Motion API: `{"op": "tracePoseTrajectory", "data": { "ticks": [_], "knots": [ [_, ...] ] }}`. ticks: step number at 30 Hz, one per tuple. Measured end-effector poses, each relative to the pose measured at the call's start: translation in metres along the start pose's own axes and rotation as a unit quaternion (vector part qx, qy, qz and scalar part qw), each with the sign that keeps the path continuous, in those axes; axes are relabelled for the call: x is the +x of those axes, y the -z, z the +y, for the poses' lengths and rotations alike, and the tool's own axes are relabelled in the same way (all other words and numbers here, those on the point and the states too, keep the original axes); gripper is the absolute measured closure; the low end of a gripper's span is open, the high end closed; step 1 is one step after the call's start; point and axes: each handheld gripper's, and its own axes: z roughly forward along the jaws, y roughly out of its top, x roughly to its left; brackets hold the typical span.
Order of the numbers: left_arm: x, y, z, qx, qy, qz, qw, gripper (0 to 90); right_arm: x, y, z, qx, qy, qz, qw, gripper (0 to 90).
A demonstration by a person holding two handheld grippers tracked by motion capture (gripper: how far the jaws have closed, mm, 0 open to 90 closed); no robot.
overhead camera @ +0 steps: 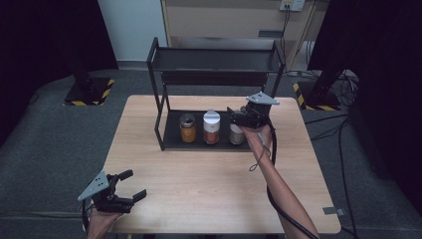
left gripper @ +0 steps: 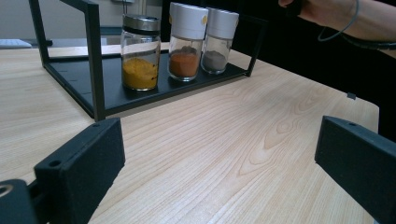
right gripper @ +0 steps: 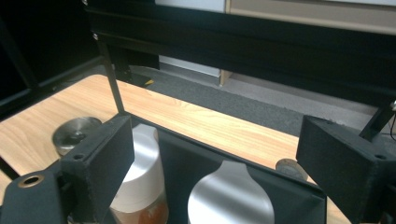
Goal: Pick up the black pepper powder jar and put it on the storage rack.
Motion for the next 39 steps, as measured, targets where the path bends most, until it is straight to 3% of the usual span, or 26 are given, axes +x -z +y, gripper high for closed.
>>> {"op": "tracePoseTrajectory", "data": {
  "ticks": [9,17,29,39],
  "knots": [
    [0.0,0.0,0.0,0.001,-0.001,0.0,1.0,0.9,-0.002,0.024,0.011,-0.017,0.017,0.032,0.9992,11.3],
    [0.0,0.0,0.0,-0.001,0.0,0.002,1.0,1.0,-0.005,0.045,0.014,-0.028,0.038,0.074,0.9962,10.9],
    [0.001,-0.001,-0.001,-0.001,0.005,0.004,1.0,0.9,-0.009,0.084,-0.008,-0.055,0.056,0.115,0.9902,11.2],
    [0.001,0.0,-0.001,0.0,0.002,0.004,1.0,1.0,-0.017,0.111,-0.031,-0.054,0.052,0.12,0.99,11.1]
  ]
}}
